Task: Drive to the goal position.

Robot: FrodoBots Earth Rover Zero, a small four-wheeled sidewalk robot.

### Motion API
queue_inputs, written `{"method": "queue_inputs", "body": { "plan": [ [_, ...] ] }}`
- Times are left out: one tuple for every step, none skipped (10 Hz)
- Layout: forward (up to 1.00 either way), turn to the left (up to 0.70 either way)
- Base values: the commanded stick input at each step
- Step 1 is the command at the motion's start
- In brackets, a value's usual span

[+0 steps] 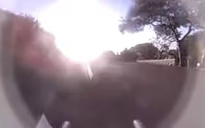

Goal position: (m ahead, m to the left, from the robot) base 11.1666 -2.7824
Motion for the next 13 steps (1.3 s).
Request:
{"method": "queue_inputs", "body": {
  "plan": [
    [0.5,-0.09],
    [0.5,-0.25],
    [0.5,-0.38],
    [0.5,-0.07],
    [0.5,0.0],
    [0.5,-0.3],
    [0.5,-0.43],
    [0.5,-0.5],
    [0.5,0.0],
    [0.5,-0.1],
    [0.5,-0.33],
    [0.5,-0.43],
    [0.5,-0.13]
  ]
}}
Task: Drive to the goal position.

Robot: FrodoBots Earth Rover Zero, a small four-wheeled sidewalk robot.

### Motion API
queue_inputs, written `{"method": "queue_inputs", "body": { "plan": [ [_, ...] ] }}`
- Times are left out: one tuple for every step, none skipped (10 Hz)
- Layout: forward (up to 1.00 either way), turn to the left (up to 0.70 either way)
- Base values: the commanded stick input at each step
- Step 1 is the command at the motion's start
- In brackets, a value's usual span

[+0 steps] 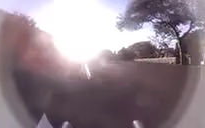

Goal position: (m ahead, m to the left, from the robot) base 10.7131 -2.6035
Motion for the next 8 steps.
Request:
{"method": "queue_inputs", "body": {
  "plan": [
    [0.5,-0.02],
    [0.5,-0.27],
    [0.5,-0.47],
    [0.5,-0.49],
    [0.5,-0.09],
    [0.5,0.0],
    [0.5,-0.26],
    [0.5,-0.47]
  ]
}}
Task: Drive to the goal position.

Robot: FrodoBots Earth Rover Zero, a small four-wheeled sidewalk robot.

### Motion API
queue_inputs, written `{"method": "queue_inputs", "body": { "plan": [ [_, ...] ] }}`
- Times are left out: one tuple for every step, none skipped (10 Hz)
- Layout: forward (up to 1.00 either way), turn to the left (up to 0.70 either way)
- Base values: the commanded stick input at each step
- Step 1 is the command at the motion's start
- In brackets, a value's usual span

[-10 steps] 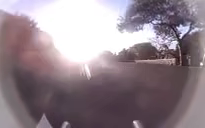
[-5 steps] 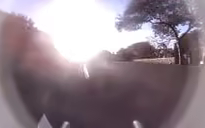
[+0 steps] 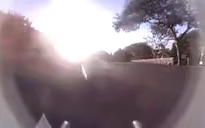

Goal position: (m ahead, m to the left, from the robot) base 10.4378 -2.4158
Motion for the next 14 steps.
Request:
{"method": "queue_inputs", "body": {
  "plan": [
    [0.5,-0.06],
    [0.5,0.0],
    [0.5,-0.02],
    [0.5,-0.28],
    [0.5,-0.26],
    [0.5,-0.06],
    [0.5,0.0],
    [0.5,-0.25],
    [0.5,-0.35],
    [0.5,-0.02],
    [0.5,0.0],
    [0.5,0.0],
    [0.5,-0.24],
    [0.5,-0.07]
  ]
}}
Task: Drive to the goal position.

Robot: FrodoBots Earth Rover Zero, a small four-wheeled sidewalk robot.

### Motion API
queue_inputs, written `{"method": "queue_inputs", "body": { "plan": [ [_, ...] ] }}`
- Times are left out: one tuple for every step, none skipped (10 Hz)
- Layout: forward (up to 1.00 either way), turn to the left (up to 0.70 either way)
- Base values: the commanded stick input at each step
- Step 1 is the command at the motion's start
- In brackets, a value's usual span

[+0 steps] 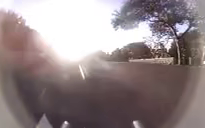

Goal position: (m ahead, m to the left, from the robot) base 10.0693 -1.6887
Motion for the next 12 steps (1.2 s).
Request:
{"method": "queue_inputs", "body": {
  "plan": [
    [0.5,0.0],
    [0.5,0.0],
    [0.5,-0.05],
    [0.5,-0.27],
    [0.5,-0.37],
    [0.5,0.0],
    [0.5,0.0],
    [0.5,0.0],
    [0.5,-0.32],
    [0.5,0.0],
    [0.5,0.0],
    [0.5,0.0]
  ]
}}
